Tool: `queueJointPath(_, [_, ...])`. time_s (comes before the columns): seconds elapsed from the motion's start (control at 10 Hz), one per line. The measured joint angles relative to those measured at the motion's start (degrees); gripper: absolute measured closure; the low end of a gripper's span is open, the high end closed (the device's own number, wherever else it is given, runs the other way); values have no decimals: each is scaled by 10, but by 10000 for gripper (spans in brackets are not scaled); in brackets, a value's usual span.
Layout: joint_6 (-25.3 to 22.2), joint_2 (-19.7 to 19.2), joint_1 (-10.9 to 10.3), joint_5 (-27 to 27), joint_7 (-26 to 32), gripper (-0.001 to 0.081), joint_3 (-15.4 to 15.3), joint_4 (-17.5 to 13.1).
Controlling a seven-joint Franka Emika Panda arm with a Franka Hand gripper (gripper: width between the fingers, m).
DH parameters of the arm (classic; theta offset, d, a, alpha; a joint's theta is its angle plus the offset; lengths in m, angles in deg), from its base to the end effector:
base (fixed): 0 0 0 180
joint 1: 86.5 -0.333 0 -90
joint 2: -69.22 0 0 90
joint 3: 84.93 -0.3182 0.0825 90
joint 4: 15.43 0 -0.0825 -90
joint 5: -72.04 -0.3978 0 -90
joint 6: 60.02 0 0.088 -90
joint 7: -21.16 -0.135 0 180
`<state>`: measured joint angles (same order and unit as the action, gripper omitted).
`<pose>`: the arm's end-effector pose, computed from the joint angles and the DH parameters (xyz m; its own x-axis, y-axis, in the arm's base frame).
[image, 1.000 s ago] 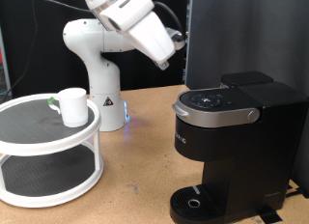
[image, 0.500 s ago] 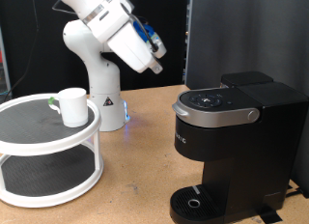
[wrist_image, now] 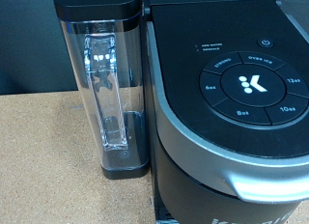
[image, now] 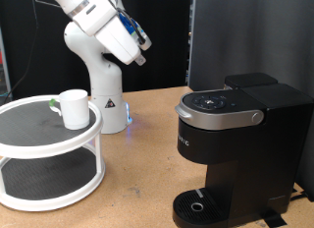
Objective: Make a cup of coffee with the keurig machine
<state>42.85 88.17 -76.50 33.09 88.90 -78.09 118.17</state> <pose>0.4406 -0.0613 0.4440 0.7659 0.4508 0.4585 0.6390 -0.6129 -0.4648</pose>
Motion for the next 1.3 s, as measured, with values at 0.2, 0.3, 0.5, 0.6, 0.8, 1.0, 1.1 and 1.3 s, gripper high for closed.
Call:
queueJointPath(0.2, [6, -1, 1, -37, -31, 804, 4, 6])
queueJointPath(0.3, [5, 0, 5, -54, -42, 804, 11, 12])
queueJointPath(0.5, [-32, 8, 16, -49, -41, 804, 33, 21])
queueJointPath(0.6, [-63, 14, 23, -34, -33, 804, 46, 22])
queueJointPath(0.8, [-123, 27, 37, 1, -11, 804, 72, 22])
queueJointPath(1.0, [-169, 42, 46, 32, 10, 804, 90, 20])
queueJointPath(1.1, [-167, 40, 46, 31, 8, 804, 89, 21])
queueJointPath(1.3, [-138, 41, 48, -3, -2, 804, 92, 34])
